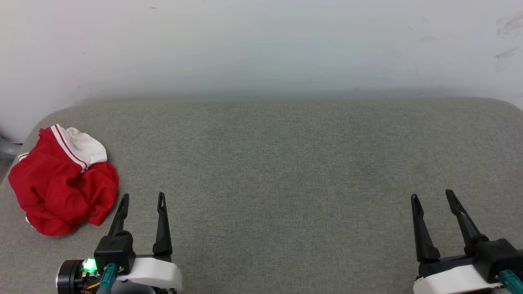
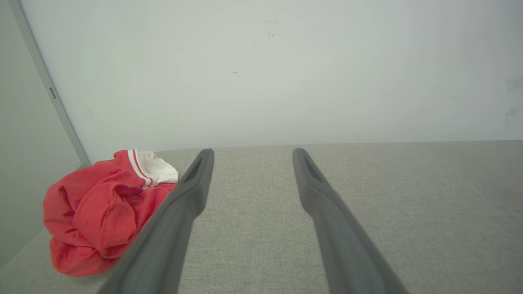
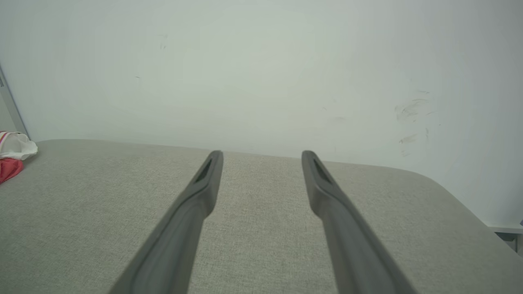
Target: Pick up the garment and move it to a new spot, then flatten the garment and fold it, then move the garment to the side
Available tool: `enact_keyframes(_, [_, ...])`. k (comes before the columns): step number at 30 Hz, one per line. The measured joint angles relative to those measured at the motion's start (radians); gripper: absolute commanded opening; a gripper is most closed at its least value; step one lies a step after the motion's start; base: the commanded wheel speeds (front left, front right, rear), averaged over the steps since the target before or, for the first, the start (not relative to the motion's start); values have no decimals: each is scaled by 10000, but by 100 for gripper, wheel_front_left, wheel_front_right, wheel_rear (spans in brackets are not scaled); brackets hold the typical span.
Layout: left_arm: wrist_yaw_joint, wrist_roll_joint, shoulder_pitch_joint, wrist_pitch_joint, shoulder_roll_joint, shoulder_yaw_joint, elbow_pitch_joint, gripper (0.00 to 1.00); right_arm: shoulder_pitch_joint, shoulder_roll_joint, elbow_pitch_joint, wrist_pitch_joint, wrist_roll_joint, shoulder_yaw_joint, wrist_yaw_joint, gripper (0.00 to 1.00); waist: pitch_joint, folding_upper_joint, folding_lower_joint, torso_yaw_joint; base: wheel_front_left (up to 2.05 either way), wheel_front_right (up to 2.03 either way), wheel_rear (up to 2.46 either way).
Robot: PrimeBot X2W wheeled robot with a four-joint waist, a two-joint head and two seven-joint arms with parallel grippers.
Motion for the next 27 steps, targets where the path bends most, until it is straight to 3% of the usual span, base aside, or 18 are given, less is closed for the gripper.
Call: enact_keyframes(27, [-878, 316, 82, -117, -506, 840, 334, 100, 88, -4, 247, -113, 991, 2, 0, 100, -74, 0, 0, -11, 0, 0, 0])
